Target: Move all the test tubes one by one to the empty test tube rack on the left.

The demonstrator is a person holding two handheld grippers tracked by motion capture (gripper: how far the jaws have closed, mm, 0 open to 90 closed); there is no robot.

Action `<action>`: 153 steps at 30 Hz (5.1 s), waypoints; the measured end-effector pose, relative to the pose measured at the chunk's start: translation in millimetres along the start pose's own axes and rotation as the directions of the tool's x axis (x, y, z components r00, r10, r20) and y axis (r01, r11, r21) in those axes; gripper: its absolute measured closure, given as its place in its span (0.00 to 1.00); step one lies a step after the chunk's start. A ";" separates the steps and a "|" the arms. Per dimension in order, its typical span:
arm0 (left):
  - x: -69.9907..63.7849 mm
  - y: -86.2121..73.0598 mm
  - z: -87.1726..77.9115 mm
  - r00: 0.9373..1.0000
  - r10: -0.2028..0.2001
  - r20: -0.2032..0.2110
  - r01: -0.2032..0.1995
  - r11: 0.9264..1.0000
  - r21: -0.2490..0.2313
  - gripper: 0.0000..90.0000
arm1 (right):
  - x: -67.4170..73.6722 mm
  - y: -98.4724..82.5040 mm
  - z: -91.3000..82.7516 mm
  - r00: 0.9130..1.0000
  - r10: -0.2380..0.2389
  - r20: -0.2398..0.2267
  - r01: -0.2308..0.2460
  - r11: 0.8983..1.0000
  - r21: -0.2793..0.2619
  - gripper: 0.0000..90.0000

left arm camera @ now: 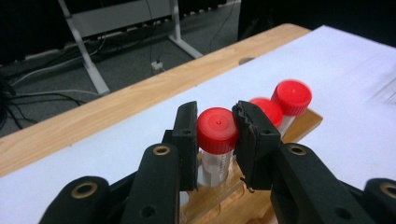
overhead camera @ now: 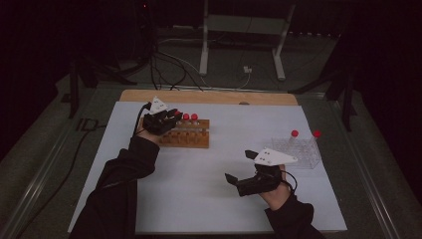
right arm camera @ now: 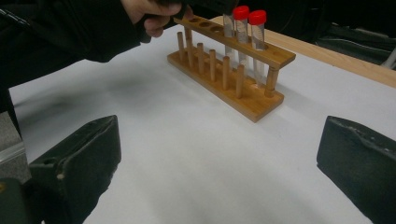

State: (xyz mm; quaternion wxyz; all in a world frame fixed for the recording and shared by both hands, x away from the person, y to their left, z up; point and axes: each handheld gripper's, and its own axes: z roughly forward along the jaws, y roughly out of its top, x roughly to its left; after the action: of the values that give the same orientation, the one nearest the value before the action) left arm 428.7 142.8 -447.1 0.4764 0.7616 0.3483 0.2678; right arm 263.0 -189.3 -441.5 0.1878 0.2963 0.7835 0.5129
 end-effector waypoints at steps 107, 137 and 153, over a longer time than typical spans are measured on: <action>-84.8 -56.7 -96.0 0.894 0.079 0.442 -0.076 0.997 -0.025 0.00 | -164.6 -45.9 -30.4 0.790 0.207 0.578 -0.316 0.944 0.093 0.84; -87.4 -49.2 -98.0 0.882 0.078 0.465 -0.082 0.997 -0.013 0.00 | -122.4 2.2 -65.1 0.842 0.145 0.519 -0.167 0.986 -0.004 0.84; -93.2 -39.9 -97.2 0.870 0.086 0.486 -0.094 0.996 -0.009 0.00 | -77.7 12.6 -33.7 0.933 0.058 0.356 -0.086 0.994 0.062 0.84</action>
State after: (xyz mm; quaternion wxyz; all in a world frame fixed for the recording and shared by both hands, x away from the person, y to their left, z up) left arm 288.6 134.1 -451.5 0.5300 0.8232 0.1838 0.0877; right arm 304.9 -259.9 -417.1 0.2950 0.4191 0.7447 0.4274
